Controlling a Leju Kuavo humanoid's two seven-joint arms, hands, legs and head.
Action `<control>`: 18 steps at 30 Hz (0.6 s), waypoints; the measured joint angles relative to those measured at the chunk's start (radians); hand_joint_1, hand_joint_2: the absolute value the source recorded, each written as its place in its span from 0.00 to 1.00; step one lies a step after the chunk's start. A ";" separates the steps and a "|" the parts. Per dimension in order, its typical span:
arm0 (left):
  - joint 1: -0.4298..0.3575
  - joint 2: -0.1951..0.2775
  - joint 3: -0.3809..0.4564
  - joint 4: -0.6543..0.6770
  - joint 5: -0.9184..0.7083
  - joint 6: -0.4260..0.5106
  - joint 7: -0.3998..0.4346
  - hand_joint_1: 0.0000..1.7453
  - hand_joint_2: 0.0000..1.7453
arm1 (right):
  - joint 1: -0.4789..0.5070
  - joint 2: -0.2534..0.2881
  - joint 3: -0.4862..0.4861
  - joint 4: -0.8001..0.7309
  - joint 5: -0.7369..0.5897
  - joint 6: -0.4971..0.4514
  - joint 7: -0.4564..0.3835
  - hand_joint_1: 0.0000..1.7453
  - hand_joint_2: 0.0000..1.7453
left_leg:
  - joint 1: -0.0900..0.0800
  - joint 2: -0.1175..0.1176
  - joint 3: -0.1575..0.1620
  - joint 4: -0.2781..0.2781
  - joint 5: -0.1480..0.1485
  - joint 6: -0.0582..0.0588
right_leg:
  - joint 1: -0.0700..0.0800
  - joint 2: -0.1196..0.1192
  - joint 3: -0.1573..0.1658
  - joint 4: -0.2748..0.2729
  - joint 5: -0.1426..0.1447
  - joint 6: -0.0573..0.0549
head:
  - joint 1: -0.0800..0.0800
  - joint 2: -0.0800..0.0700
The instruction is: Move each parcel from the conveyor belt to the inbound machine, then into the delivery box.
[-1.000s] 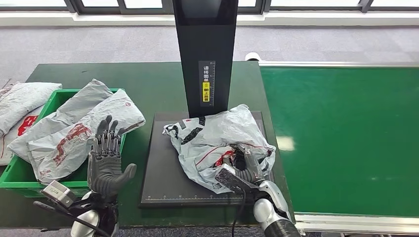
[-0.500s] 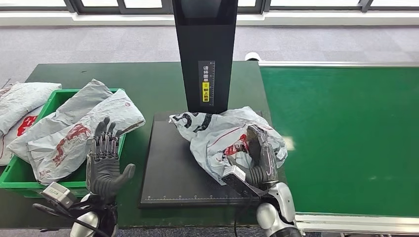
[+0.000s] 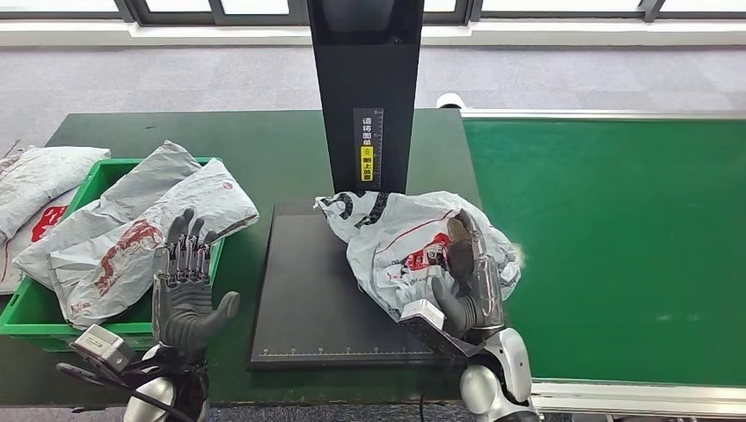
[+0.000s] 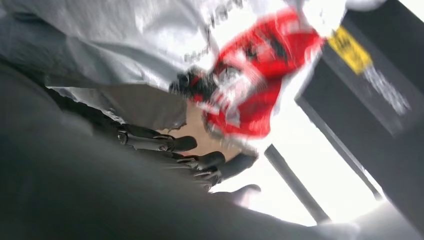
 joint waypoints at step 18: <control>0.002 0.008 -0.002 -0.010 -0.040 0.057 0.014 0.00 1.00 | 0.117 -0.017 -0.026 -0.354 -0.045 0.132 0.030 0.00 0.00 | 0.000 0.002 0.000 0.000 0.000 0.000 | 0.000 0.001 0.000 0.000 0.000 0.000 | 0.000 0.000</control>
